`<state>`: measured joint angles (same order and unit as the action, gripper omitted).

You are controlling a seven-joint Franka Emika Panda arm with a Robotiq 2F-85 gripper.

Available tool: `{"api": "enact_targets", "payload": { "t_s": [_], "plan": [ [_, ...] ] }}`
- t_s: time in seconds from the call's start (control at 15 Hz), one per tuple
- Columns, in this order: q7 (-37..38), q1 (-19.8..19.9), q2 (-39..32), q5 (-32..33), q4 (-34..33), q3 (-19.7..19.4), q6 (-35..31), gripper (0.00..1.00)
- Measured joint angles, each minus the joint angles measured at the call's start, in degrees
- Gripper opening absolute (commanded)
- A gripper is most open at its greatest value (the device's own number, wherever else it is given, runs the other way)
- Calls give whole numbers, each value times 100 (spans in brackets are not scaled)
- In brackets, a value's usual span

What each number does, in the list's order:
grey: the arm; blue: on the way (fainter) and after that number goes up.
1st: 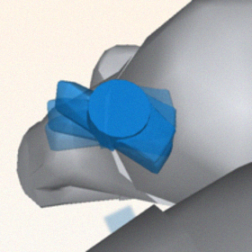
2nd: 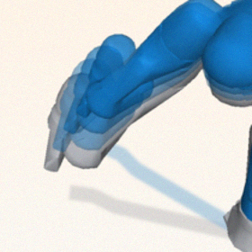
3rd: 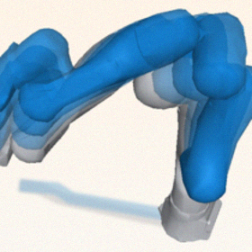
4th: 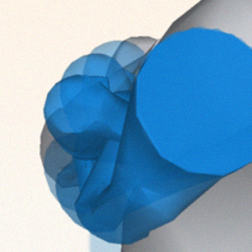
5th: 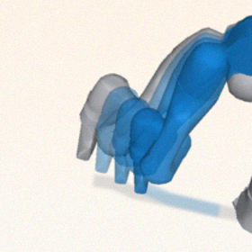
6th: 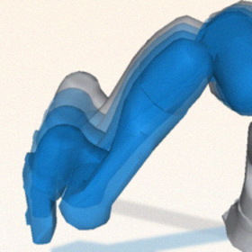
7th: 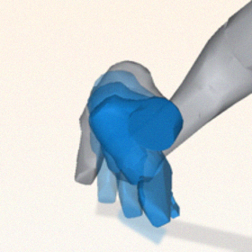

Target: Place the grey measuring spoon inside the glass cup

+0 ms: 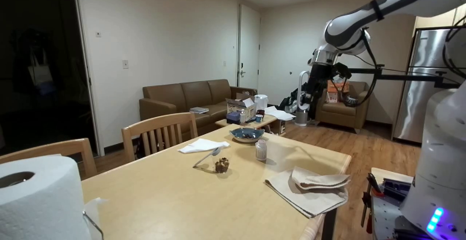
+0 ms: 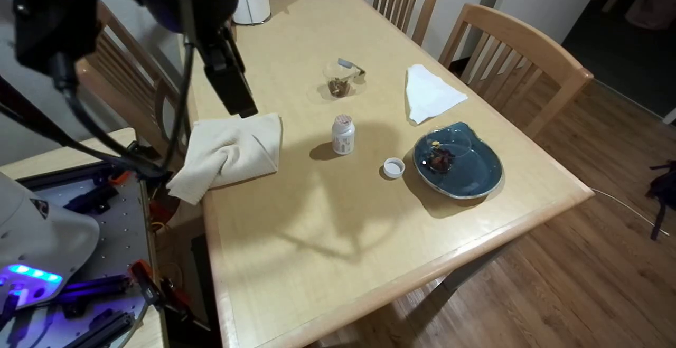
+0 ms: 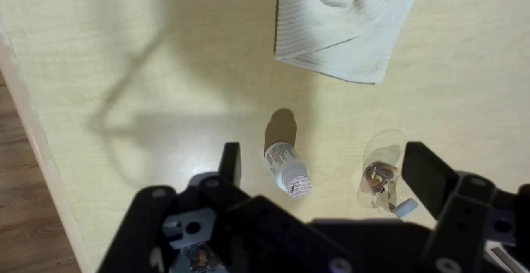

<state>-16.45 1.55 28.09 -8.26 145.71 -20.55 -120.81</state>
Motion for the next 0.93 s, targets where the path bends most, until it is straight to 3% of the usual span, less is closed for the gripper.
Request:
{"api": "enact_targets", "payload": {
  "t_s": [0.27,0.53,0.93],
  "plan": [
    [-79,-37,-712,-19,-404,101,28,100],
    [-31,40,-820,12,-456,197,58,100],
    [407,29,-1221,736,-1073,1198,1180,100]
  ]
}}
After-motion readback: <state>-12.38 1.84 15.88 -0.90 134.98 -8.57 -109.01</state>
